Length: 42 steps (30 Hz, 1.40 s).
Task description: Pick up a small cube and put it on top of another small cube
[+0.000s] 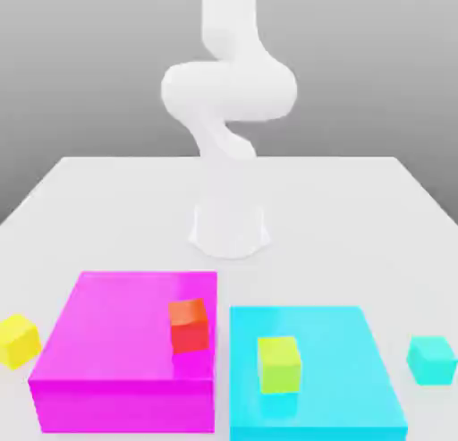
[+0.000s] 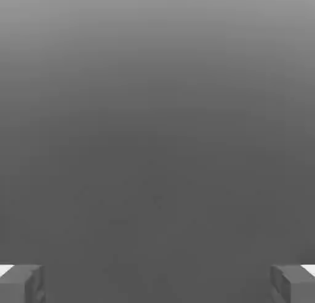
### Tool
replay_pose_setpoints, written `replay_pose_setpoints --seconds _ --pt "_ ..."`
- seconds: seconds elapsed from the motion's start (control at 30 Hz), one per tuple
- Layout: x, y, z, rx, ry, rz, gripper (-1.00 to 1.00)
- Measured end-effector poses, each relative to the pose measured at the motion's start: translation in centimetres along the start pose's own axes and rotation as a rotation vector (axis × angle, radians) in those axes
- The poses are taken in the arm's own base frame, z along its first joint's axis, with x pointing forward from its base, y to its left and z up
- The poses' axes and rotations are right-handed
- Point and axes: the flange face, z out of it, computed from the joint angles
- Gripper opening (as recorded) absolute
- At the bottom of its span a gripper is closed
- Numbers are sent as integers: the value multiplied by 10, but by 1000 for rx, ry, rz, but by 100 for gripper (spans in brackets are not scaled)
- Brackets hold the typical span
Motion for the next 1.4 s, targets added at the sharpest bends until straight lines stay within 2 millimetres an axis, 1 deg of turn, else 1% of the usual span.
replay_pose_setpoints --seconds 0.13,0.27,0.4,0.53,0.63,0.7,0.77,0.87,1.0,1.07,1.13,1.17,1.33,1.37,1.4 --pt "27 31 70 -128 8 246 0" --pt "50 75 133 -245 27 489 0" --pt "68 131 190 -357 54 734 0" --pt "79 196 238 -464 90 983 0" --pt "82 249 269 -542 122 1171 0" --pt "83 292 285 -595 152 1310 0" --pt "80 332 300 -645 181 1443 0" --pt "66 383 322 -718 215 1624 0" --pt "40 447 346 -809 264 1852 0" --pt "30 466 362 -822 273 1887 0" --pt "18 481 380 -826 276 1895 0" --pt "13 488 389 -827 276 1896 -100" --pt "13 488 389 -823 278 1896 -100" --pt "10 491 394 -824 278 1897 -100" --pt "11 490 392 -825 277 1897 -100"
